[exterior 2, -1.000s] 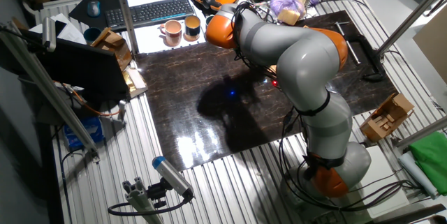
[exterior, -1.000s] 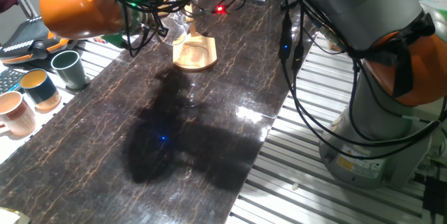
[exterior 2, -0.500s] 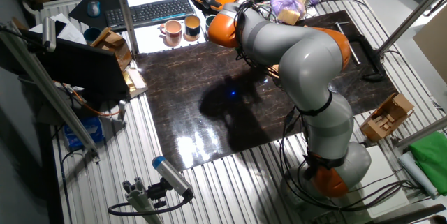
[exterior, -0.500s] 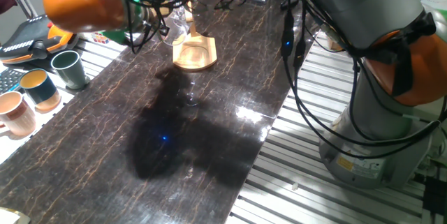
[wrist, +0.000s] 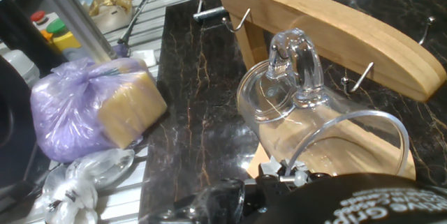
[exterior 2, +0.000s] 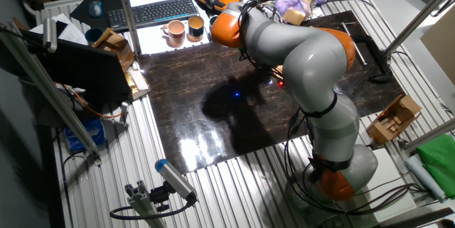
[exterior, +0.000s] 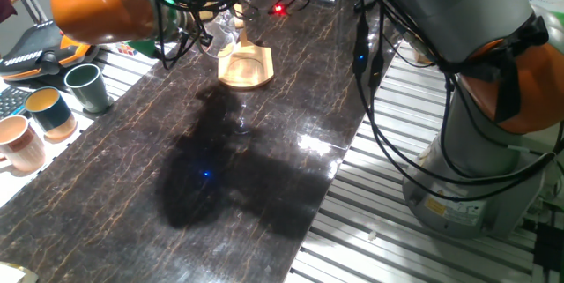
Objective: Take the cup off the cup rack
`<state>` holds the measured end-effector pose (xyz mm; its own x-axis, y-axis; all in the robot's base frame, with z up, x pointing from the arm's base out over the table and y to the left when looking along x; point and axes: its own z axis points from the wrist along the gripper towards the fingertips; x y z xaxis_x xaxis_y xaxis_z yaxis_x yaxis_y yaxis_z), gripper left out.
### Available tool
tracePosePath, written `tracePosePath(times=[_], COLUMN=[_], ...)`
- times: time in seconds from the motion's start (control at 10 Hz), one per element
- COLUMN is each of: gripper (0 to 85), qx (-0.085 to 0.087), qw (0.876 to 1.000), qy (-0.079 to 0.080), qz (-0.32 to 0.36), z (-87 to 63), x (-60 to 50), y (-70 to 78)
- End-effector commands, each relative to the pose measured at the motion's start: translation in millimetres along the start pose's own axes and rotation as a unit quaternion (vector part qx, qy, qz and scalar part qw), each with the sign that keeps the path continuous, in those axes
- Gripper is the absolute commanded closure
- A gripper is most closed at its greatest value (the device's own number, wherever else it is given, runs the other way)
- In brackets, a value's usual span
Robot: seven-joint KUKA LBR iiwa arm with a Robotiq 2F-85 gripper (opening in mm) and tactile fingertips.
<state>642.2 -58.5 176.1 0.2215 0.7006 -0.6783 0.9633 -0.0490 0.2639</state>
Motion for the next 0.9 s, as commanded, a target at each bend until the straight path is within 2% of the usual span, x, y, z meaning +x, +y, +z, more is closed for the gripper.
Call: tracePosePath(times=[0.0,0.3,0.8], gripper=[84.0,84.0,84.0], qx=[-0.004,-0.007,-0.013], qw=[1.0,1.0,1.0], qy=[0.001,0.004,0.002], qz=[-0.004,-0.004,-0.003], z=[0.3,2.5,1.3], x=[-0.4,-8.3,-5.8], y=[0.3,2.8,5.3])
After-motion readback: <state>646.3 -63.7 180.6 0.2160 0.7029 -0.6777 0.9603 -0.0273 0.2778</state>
